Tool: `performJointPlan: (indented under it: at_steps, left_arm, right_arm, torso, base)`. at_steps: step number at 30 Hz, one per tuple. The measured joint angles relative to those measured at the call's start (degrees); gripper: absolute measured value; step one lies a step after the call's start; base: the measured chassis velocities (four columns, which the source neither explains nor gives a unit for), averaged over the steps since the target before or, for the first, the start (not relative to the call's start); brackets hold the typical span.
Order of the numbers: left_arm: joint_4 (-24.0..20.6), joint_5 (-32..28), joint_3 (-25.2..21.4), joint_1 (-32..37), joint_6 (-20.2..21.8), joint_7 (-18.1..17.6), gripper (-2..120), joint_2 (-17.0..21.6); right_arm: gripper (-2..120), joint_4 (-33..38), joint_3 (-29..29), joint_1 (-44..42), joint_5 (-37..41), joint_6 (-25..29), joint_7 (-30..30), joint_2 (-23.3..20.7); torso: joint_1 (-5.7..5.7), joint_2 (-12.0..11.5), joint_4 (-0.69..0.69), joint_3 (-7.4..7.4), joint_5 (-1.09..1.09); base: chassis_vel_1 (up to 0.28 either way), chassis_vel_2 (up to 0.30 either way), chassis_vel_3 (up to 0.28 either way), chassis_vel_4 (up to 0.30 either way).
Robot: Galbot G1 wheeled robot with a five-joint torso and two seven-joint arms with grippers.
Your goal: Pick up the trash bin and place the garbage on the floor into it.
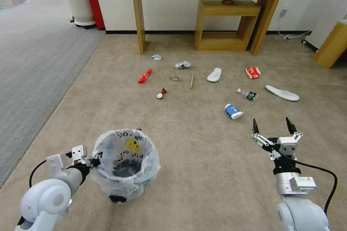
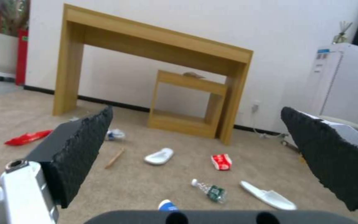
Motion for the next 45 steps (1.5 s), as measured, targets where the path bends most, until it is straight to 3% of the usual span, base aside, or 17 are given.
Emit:
performJointPlan:
  at_steps: [8, 20, 35, 45]
  left_arm:
    - [-1.88, -14.08, -7.54, -0.56, -0.06, -2.32, 3, -3.4]
    - [-1.05, -22.29, -17.67, -0.93, -0.07, -4.08, 3, -0.81]
    - [1.92, -26.1, -25.56, -0.8, -0.07, -5.67, 3, 2.5]
    - [2.47, -25.0, -26.85, -0.71, -0.05, -6.13, 3, 4.26]
  right_arm:
    - [100, 0.23, 0.39, 0.65, 1.03, -0.32, 1.7, -0.03]
    - [100, 0.74, 0.25, 0.49, 4.18, 0.01, 2.07, -0.15]
    - [100, -0.19, 0.38, 1.16, 4.37, 0.43, 2.03, -0.3]
    - [100, -0.25, 0.18, 1.6, 4.25, 0.92, 2.0, -0.05]
  torso:
    - [0.0, 0.0, 0.02, 0.0, 0.0]
    - [0.0, 0.0, 0.01, 0.0, 0.0]
    - [0.0, 0.0, 0.01, 0.0, -0.01]
    - [0.0, 0.0, 0.01, 0.0, -0.01]
  base:
    - [0.0, 0.0, 0.0, 0.0]
    - [0.0, 0.0, 0.0, 0.0]
    - [0.0, 0.0, 0.0, 0.0]
    - [0.0, 0.0, 0.0, 0.0]
